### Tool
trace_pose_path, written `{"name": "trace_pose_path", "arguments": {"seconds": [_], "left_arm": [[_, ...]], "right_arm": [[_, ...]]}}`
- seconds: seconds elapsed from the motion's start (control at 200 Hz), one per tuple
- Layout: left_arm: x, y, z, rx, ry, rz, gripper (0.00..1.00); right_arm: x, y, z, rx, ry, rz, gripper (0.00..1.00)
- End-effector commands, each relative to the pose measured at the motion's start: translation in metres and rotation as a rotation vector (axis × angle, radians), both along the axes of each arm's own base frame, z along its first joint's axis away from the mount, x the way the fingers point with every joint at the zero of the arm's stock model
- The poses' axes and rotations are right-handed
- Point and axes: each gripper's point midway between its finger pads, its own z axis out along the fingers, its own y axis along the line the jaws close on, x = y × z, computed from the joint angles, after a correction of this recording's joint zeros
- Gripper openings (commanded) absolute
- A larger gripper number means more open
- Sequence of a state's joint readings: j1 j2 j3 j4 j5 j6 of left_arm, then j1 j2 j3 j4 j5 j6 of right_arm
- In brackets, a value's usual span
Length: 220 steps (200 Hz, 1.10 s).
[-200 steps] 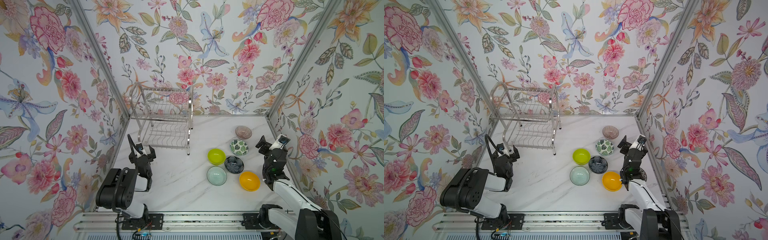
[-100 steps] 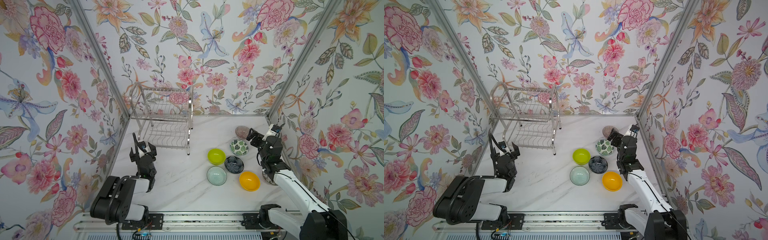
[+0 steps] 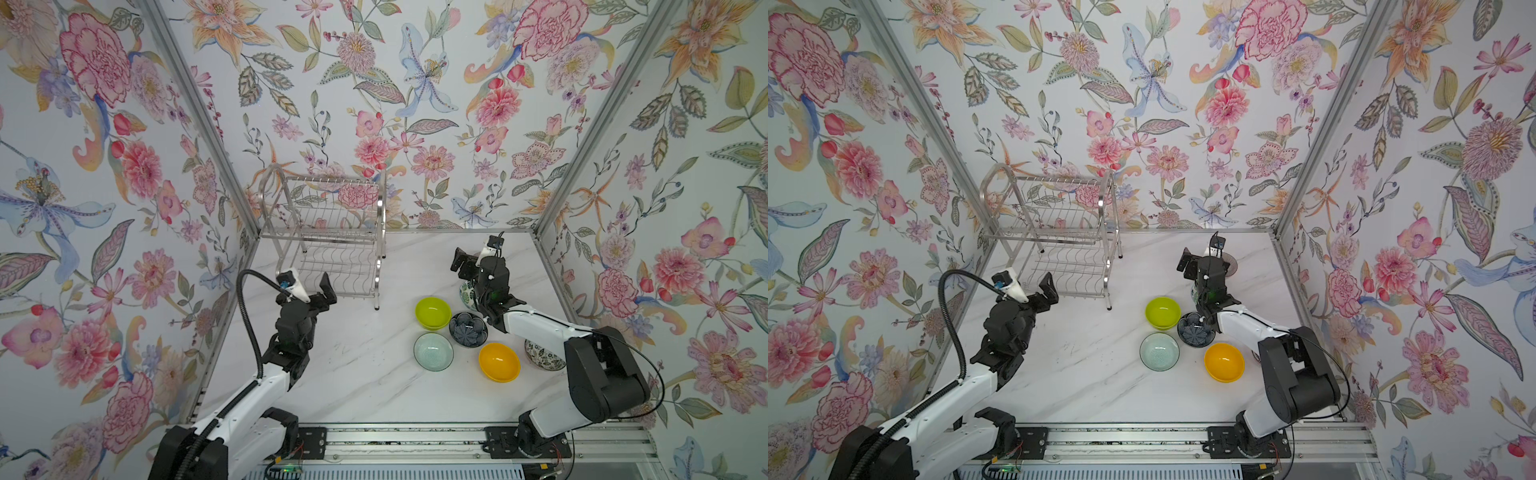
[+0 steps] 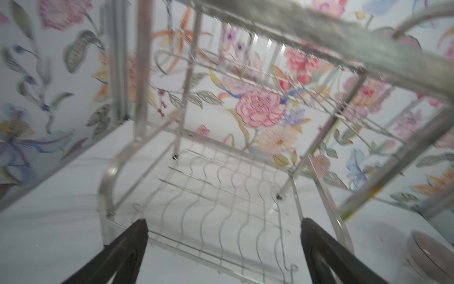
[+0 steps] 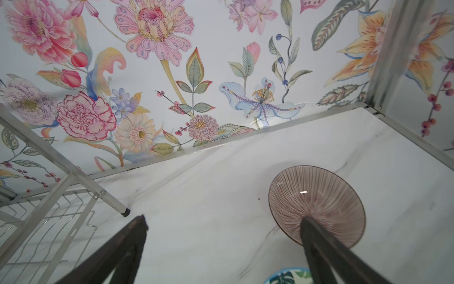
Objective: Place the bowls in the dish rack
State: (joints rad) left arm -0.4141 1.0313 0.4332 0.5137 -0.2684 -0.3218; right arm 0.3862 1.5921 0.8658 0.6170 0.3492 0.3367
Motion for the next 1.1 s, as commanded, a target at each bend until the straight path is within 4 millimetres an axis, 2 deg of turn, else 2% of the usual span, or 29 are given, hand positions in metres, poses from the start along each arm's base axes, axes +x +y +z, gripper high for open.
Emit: {"name": "trace_pose_path", "arguments": {"seconds": [0.0,0.11,0.275,0.43,0.505,0.515,0.535,0.661,0.756,0.921,1.026,1.096], "left_arm": [[-0.008,-0.052,-0.028,0.146,0.129,-0.161,0.99],[-0.005,-0.083,-0.036,0.225,0.116,-0.197,0.99],[0.019,-0.108,-0.058,0.191,0.160,-0.188,0.99],[0.032,-0.130,-0.054,0.176,0.102,-0.190,0.95],[0.038,-0.137,-0.048,0.158,0.078,-0.191,0.89],[0.040,-0.139,-0.057,0.168,0.095,-0.196,0.89],[0.041,-0.142,-0.061,0.167,0.101,-0.203,0.87],[0.052,-0.156,-0.066,0.179,0.094,-0.205,0.78],[0.061,-0.155,-0.069,0.192,0.093,-0.157,0.63],[0.065,-0.160,-0.064,0.171,0.051,-0.159,0.38],[0.073,-0.172,-0.060,0.190,0.045,-0.192,0.25],[0.079,-0.182,-0.058,0.203,0.040,-0.216,0.23]], "right_arm": [[0.019,0.015,0.034,0.007,-0.136,0.002,0.99],[0.020,0.024,0.024,0.003,-0.116,0.042,0.98],[0.001,0.015,0.005,0.004,-0.108,0.041,0.99],[-0.002,0.016,-0.005,0.018,-0.091,0.060,0.99],[0.000,0.019,-0.010,0.024,-0.084,0.068,0.99],[0.001,0.018,-0.012,0.024,-0.081,0.066,0.99],[0.002,0.019,-0.012,0.028,-0.080,0.068,0.99],[0.001,0.015,-0.014,0.050,-0.078,0.062,0.99],[-0.001,0.010,-0.016,0.066,-0.081,0.052,0.98],[0.003,0.004,-0.019,0.087,-0.072,0.041,0.98],[0.003,0.002,-0.020,0.096,-0.069,0.035,0.98],[0.003,-0.001,-0.023,0.104,-0.063,0.026,0.98]]}}
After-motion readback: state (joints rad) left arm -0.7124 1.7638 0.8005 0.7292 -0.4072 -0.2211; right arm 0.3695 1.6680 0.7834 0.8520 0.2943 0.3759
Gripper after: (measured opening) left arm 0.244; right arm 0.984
